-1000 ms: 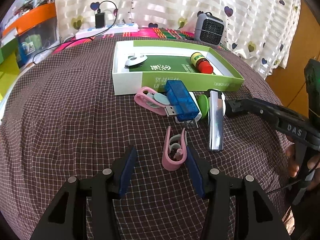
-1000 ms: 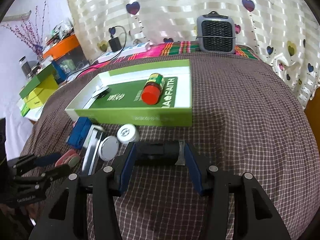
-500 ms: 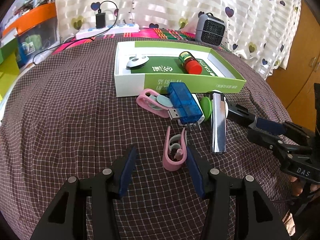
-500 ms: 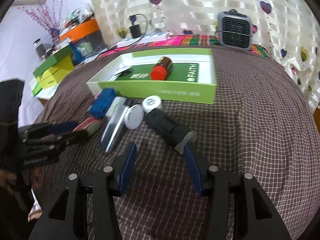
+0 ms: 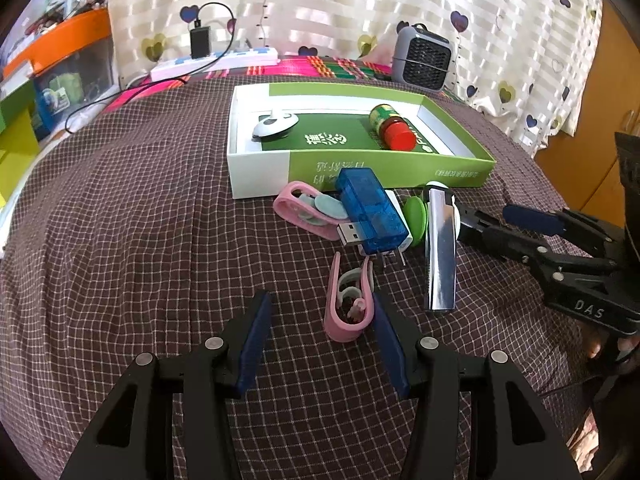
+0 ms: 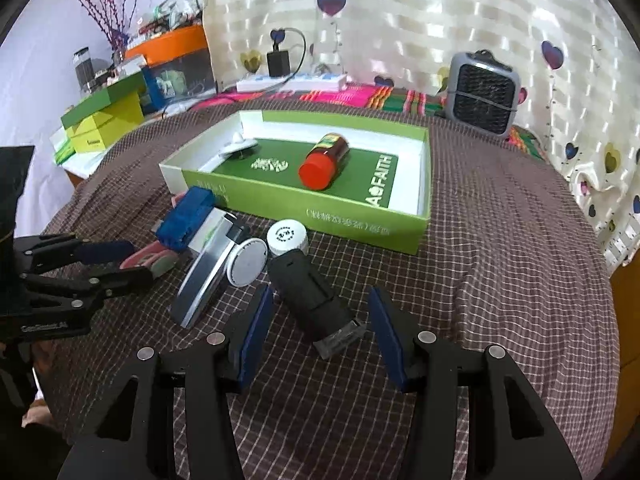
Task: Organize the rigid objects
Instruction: 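Grasp the pink clip with the left tool while the right grasps the black rectangular device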
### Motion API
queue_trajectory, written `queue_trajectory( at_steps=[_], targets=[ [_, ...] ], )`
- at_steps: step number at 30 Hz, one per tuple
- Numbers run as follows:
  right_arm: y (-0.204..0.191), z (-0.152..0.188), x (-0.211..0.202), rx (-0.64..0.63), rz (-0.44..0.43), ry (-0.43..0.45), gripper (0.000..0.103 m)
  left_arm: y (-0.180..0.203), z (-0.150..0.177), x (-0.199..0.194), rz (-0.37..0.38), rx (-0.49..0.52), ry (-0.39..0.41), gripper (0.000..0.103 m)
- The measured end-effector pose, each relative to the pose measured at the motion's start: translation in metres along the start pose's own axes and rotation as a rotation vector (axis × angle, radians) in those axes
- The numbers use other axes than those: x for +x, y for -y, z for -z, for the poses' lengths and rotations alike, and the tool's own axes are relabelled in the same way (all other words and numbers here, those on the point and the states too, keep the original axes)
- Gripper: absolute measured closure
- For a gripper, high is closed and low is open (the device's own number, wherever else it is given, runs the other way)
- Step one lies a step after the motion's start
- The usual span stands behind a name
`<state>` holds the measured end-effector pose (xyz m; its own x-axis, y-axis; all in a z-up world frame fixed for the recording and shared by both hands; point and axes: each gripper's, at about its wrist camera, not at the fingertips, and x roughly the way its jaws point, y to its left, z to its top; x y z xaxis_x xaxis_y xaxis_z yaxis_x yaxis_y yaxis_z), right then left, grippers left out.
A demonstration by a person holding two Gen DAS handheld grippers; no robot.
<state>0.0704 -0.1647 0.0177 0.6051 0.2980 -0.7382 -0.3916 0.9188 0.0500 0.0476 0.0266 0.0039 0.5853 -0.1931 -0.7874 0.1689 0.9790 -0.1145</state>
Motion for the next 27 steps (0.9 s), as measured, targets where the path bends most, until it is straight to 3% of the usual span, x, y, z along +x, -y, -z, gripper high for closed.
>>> queue_trajectory(
  at_steps=[14,27],
  targets=[
    [-0.001,-0.003,0.021,-0.046,-0.004,-0.066,0.052,0.008,-0.008,0.009,-0.028,0.046,-0.001,0.052],
    [-0.003,-0.006,0.026,-0.060,-0.001,-0.072,0.052,0.014,-0.014,0.016,-0.058,0.085,0.009,0.052]
  ],
)
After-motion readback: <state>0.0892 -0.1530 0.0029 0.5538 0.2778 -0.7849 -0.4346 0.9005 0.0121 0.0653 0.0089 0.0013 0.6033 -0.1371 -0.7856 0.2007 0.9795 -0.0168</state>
